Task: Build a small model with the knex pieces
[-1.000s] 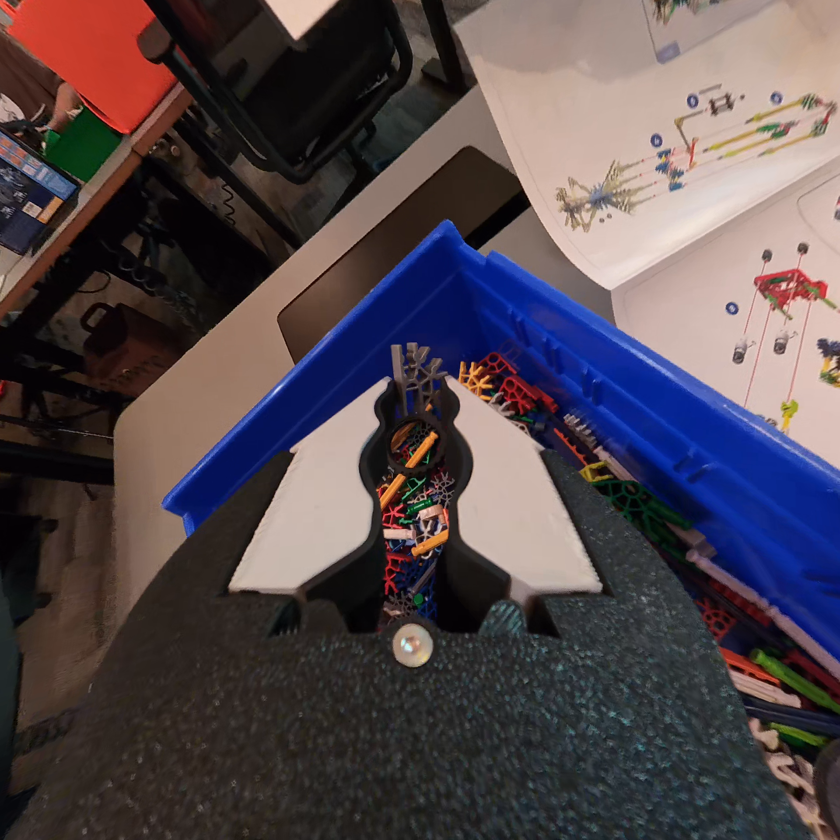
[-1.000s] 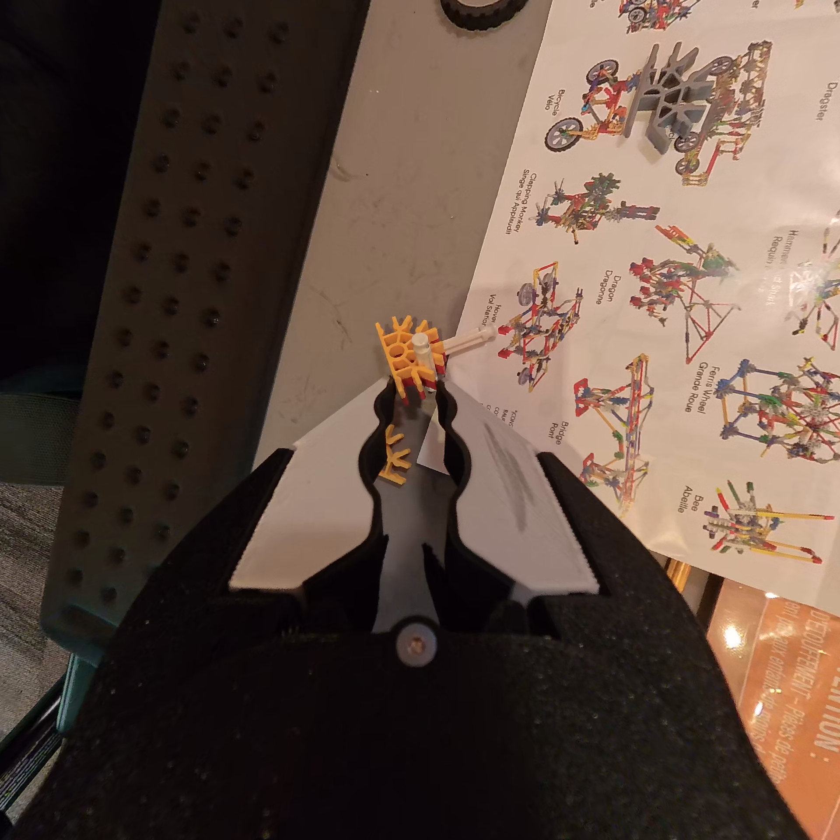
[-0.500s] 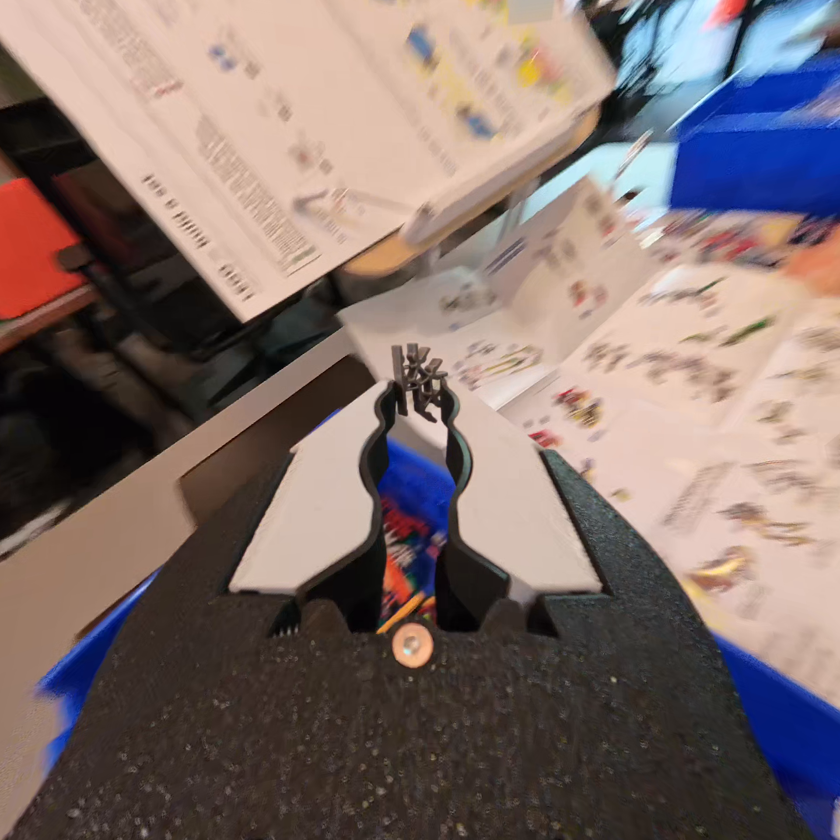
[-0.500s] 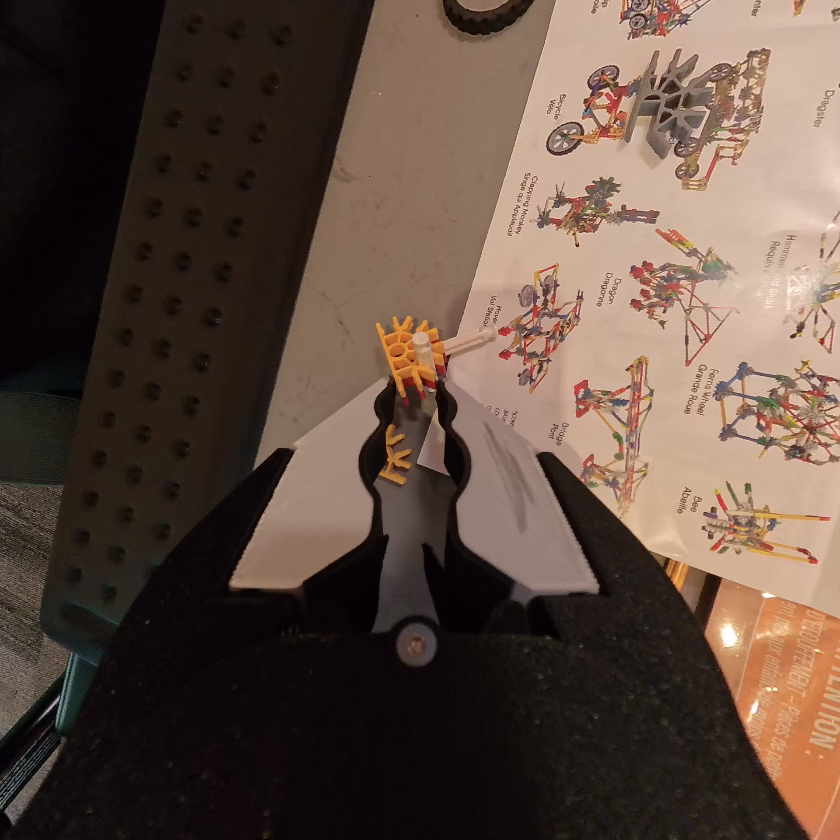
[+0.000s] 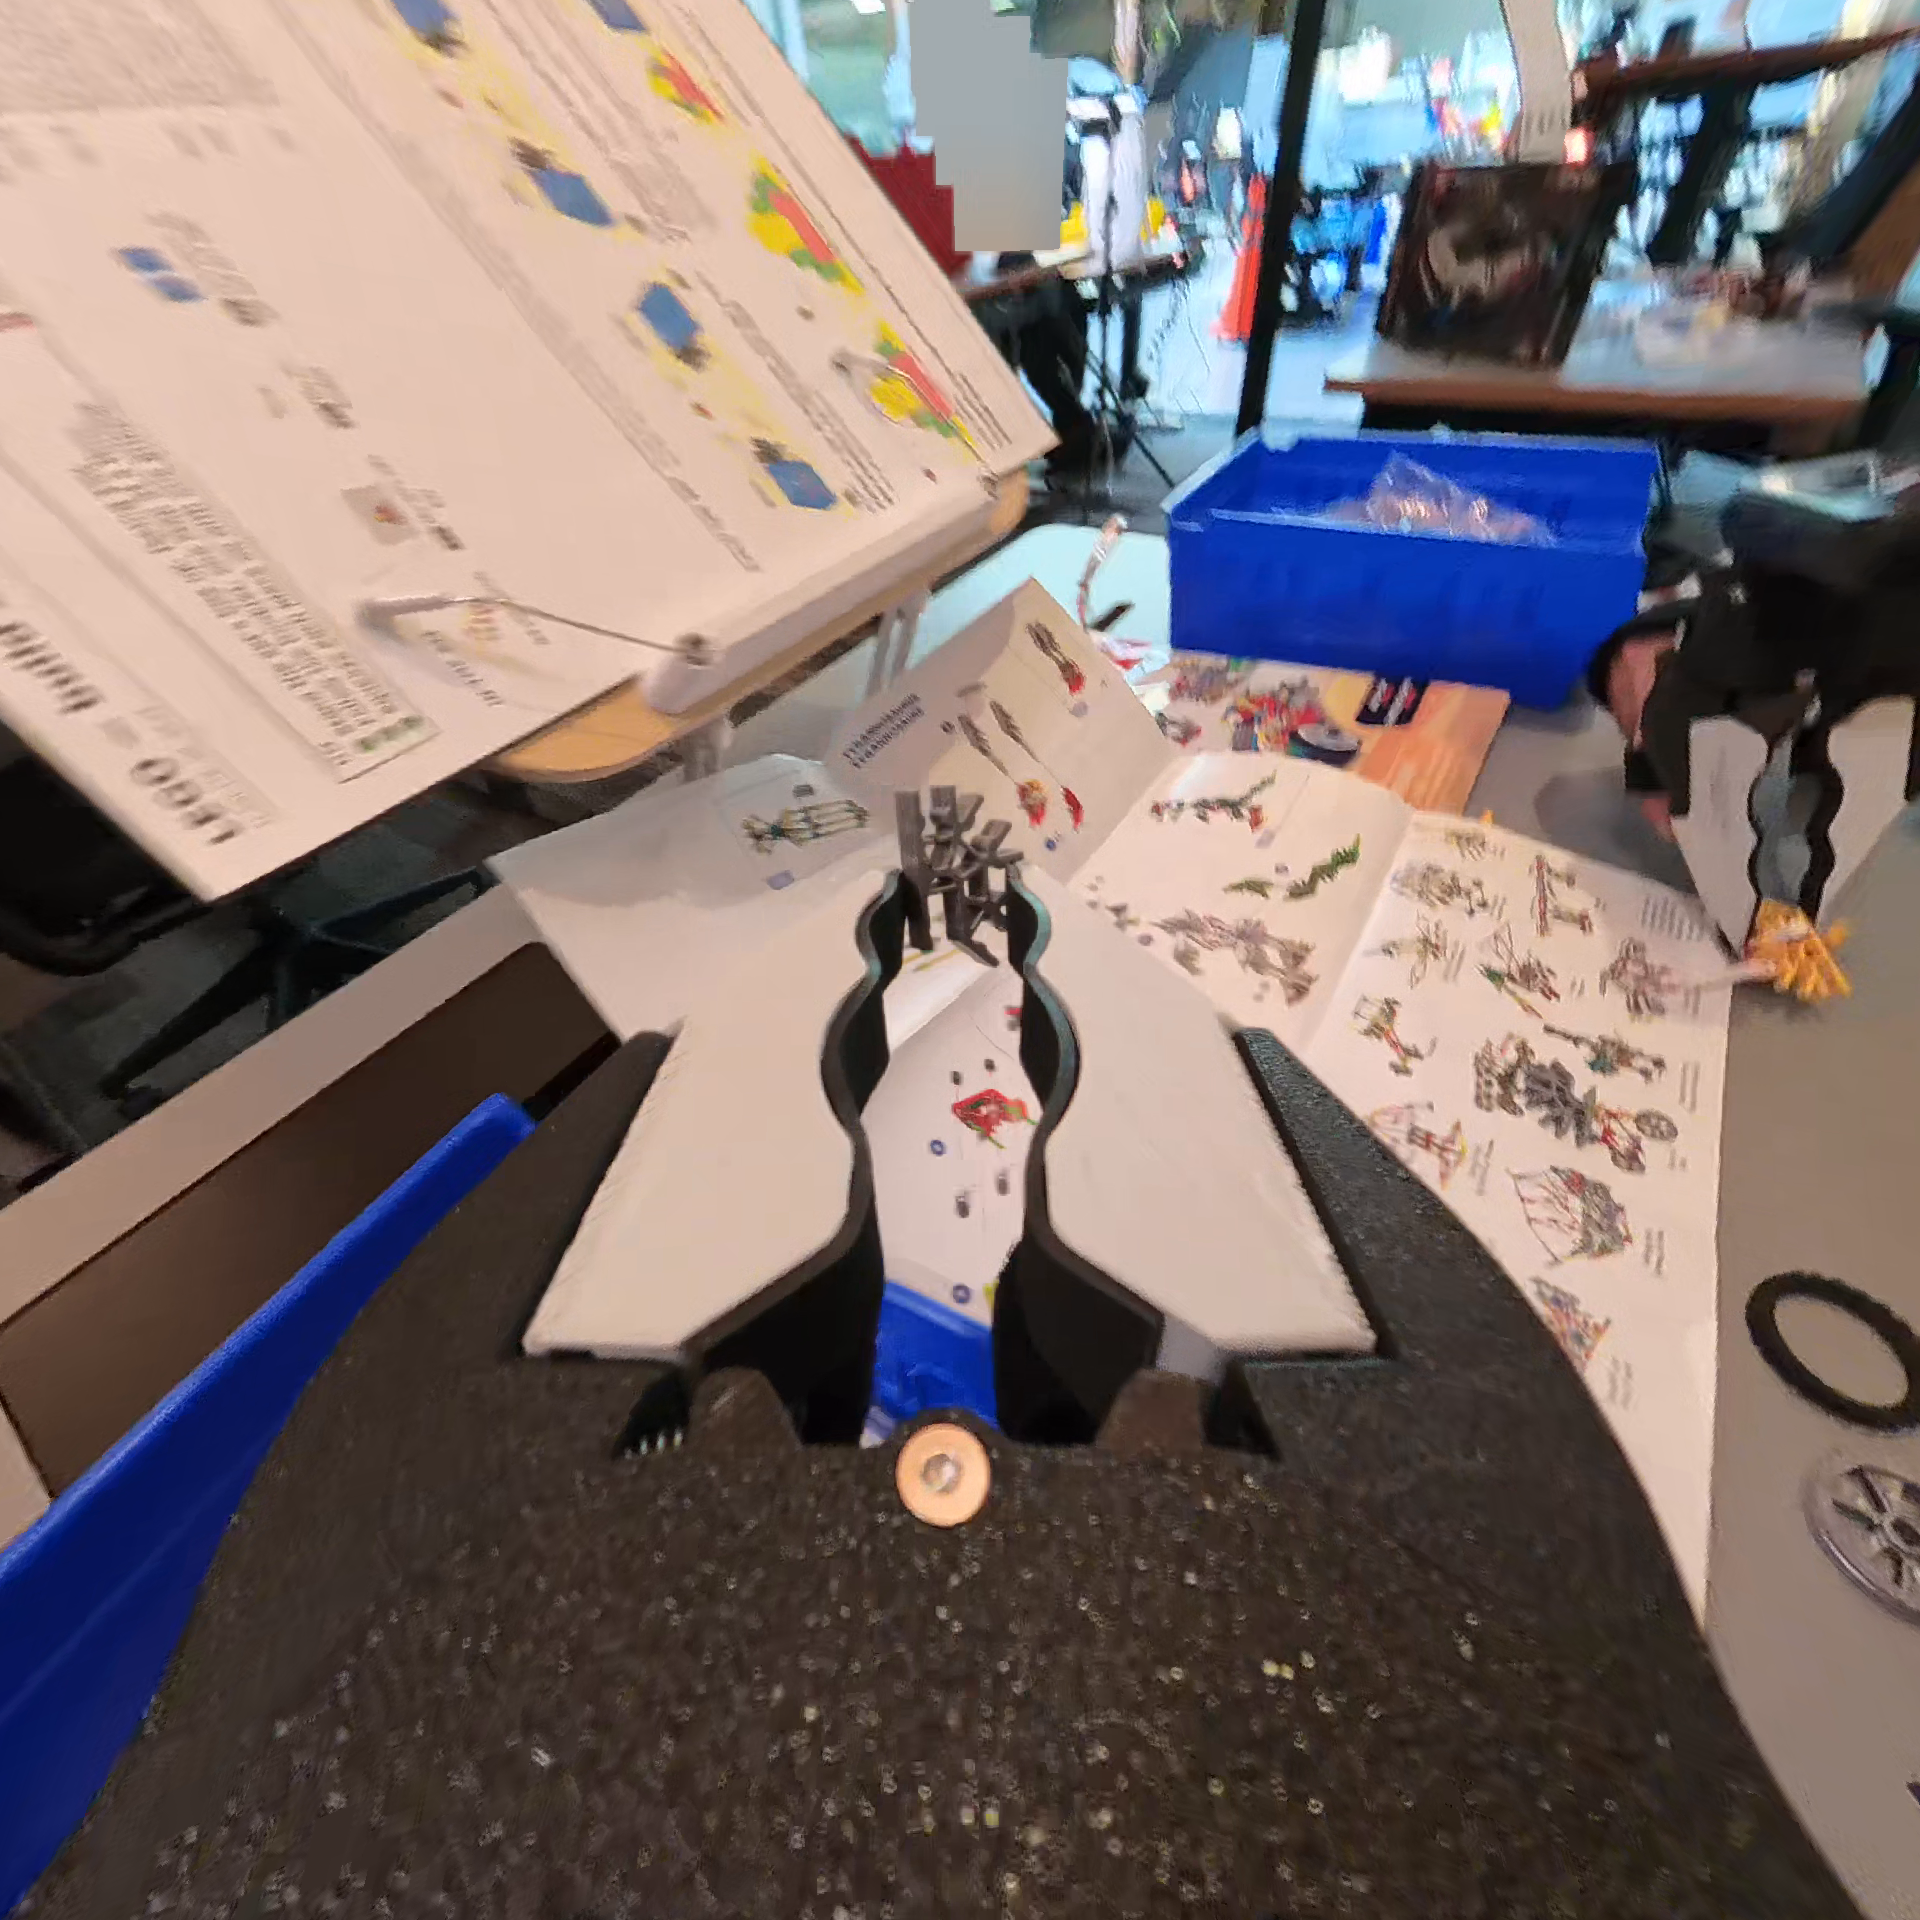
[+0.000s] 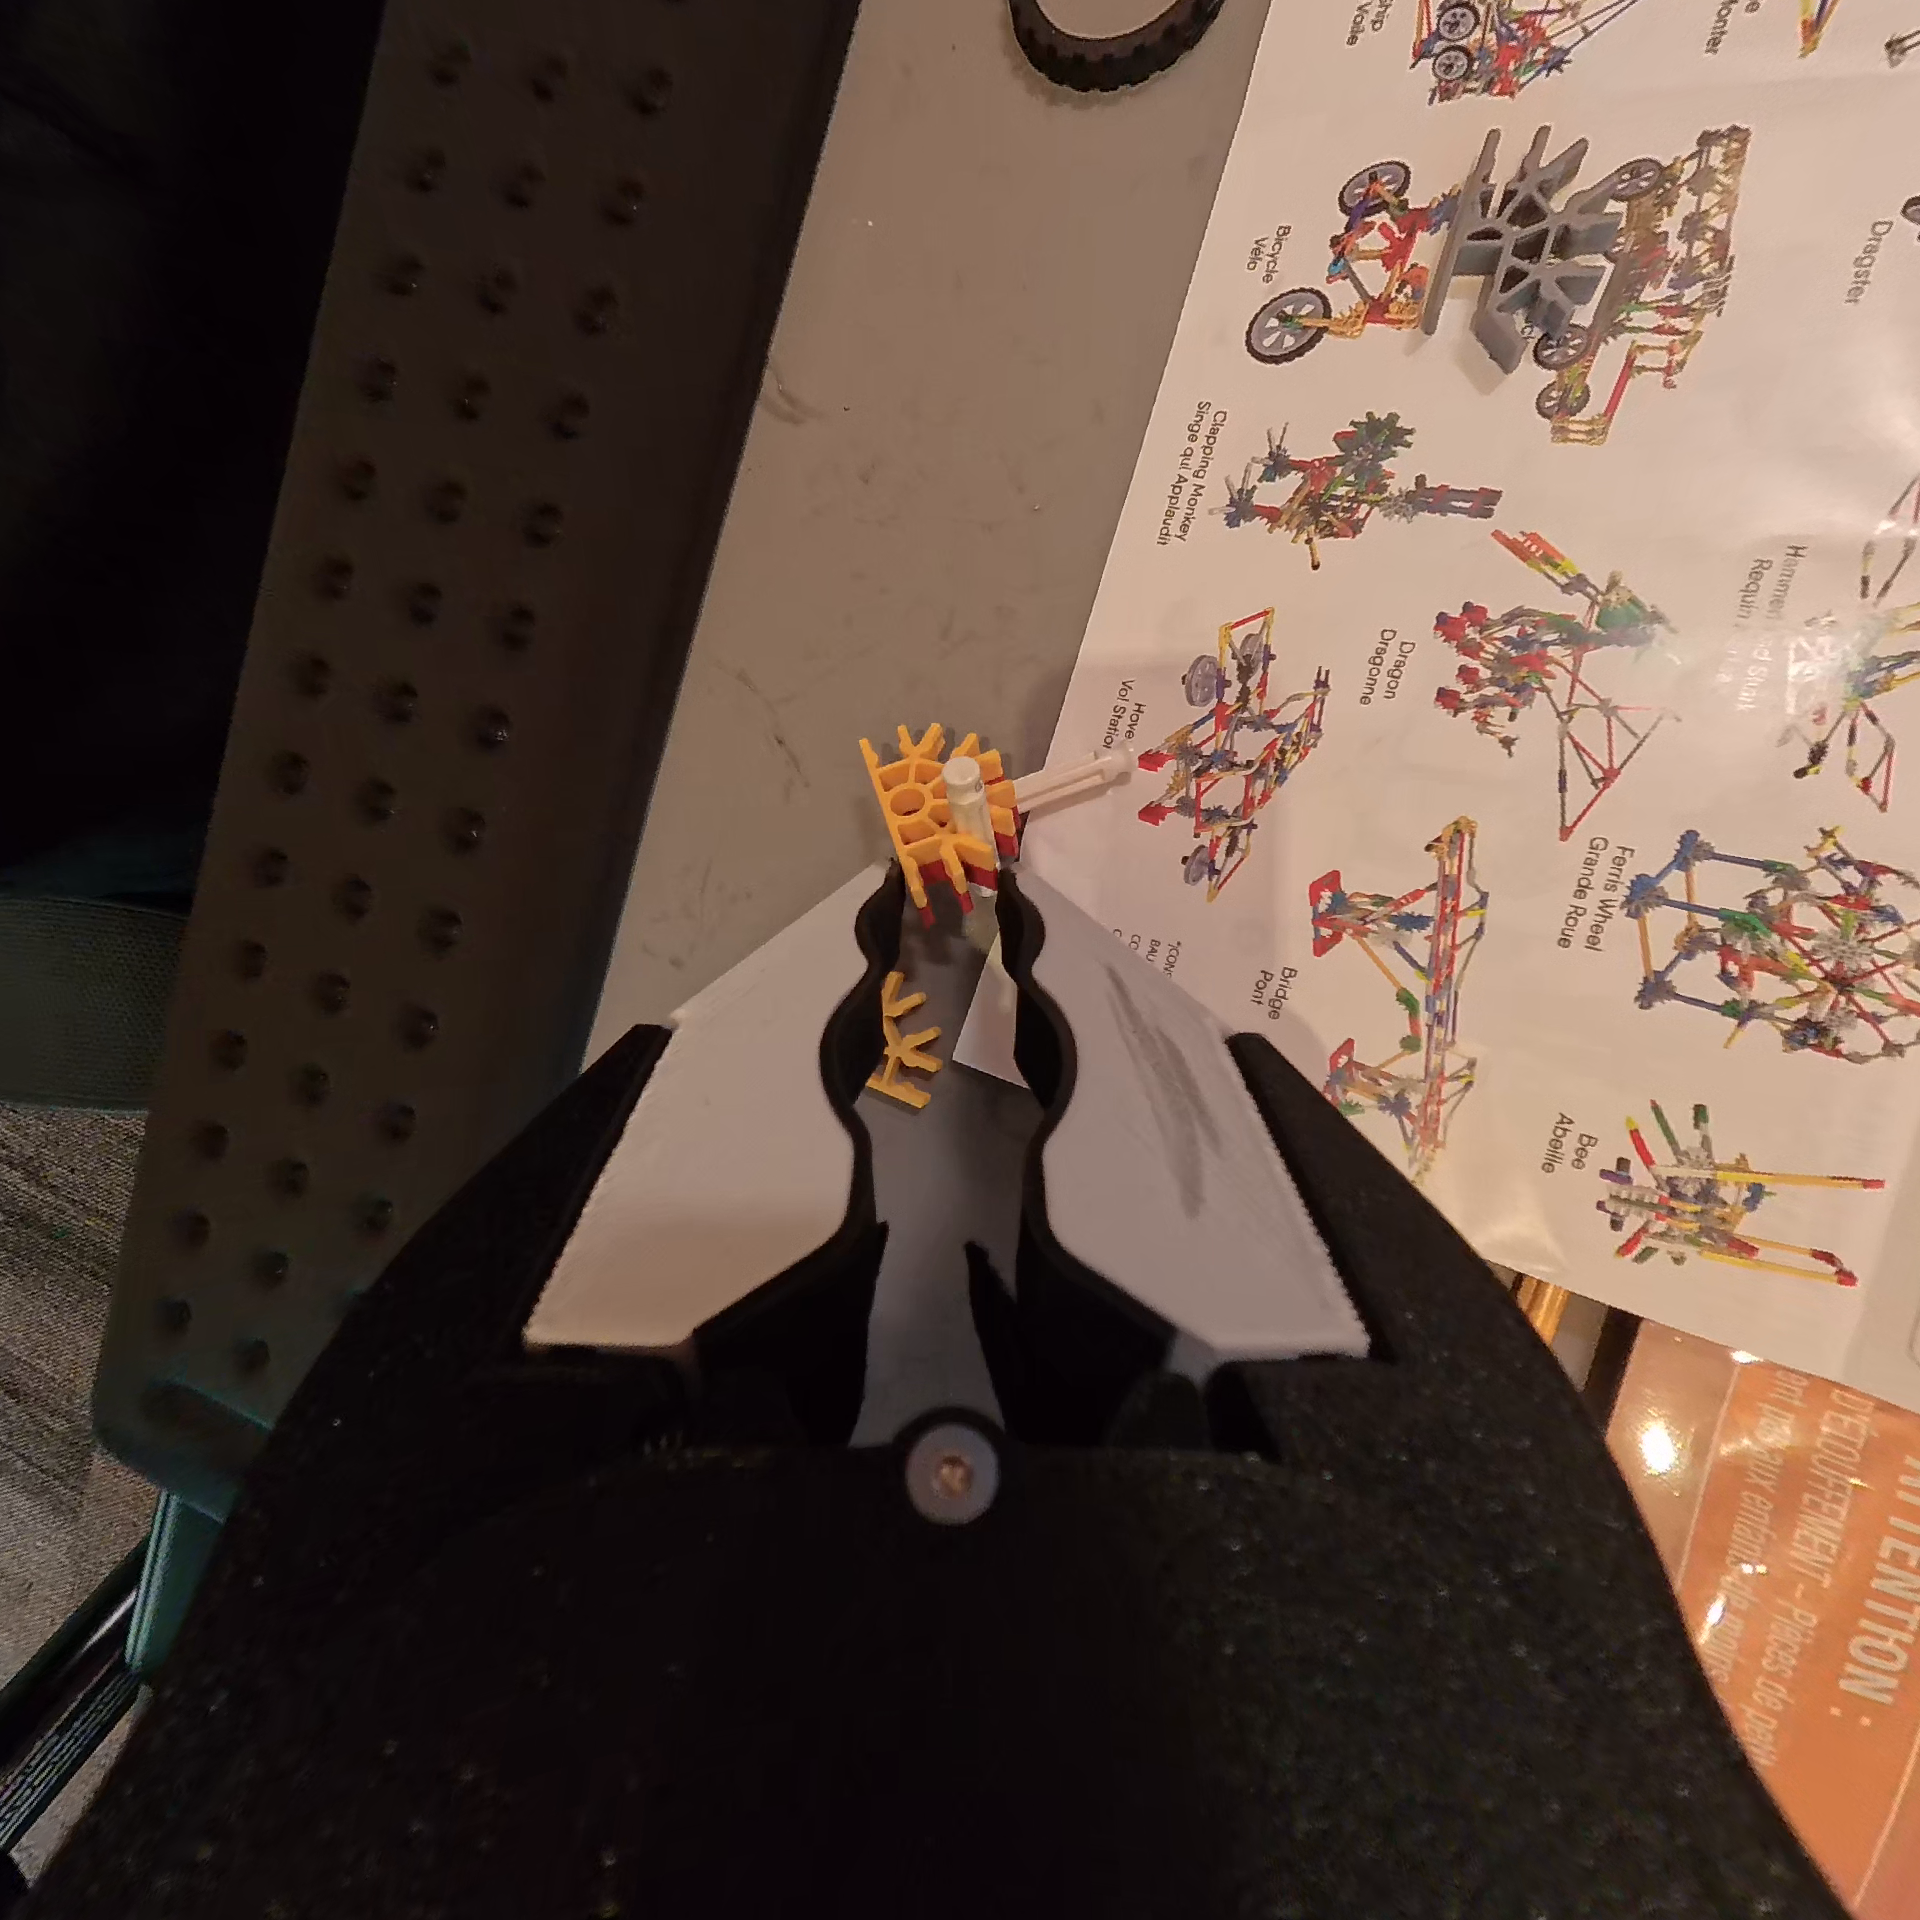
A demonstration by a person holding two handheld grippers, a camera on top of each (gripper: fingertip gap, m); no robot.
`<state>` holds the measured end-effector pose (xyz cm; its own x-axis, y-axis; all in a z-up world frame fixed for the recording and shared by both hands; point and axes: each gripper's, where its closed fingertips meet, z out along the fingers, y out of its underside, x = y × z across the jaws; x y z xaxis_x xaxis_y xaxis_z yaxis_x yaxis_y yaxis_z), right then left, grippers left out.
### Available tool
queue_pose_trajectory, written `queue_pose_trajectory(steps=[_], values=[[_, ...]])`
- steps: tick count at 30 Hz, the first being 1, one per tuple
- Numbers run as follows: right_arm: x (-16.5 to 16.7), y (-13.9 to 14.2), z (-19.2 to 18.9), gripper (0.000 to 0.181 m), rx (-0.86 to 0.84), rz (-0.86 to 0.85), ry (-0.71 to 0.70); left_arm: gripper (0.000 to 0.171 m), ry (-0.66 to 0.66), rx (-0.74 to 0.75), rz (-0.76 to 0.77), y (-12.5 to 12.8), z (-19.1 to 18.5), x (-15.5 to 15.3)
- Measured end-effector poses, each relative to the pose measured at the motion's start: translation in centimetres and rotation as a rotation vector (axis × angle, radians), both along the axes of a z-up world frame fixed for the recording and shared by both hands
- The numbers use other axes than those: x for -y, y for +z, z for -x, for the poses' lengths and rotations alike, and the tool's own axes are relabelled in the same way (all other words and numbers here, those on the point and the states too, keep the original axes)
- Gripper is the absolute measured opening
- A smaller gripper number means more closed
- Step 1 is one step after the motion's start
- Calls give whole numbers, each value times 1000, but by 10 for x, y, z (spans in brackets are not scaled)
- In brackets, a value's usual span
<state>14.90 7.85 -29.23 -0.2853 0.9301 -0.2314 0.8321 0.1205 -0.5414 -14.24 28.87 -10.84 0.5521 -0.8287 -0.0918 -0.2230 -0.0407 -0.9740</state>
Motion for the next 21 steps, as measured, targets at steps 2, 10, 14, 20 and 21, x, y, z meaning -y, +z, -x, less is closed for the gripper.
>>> queue_pose_trajectory(steps=[2, 10, 14, 20, 21], values=[[0, 0, 0, 17, 0, 0, 1, 18, -51, -84, -7, -7, -25, 11], [1, 4, 1, 17, -10, -5, -1, 18, -283, -295, 55, -56, -134, 81], [4, 9, 4, 17, -25, -9, 6, 18, -353, -392, 163, -103, -168, 121], [6, 15, 6, 17, -42, -18, 14, 18, -408, -444, 337, -146, -201, 172], [6, 15, 6, 17, -41, -20, 16, 18, -403, -466, 339, -150, -204, 176]])
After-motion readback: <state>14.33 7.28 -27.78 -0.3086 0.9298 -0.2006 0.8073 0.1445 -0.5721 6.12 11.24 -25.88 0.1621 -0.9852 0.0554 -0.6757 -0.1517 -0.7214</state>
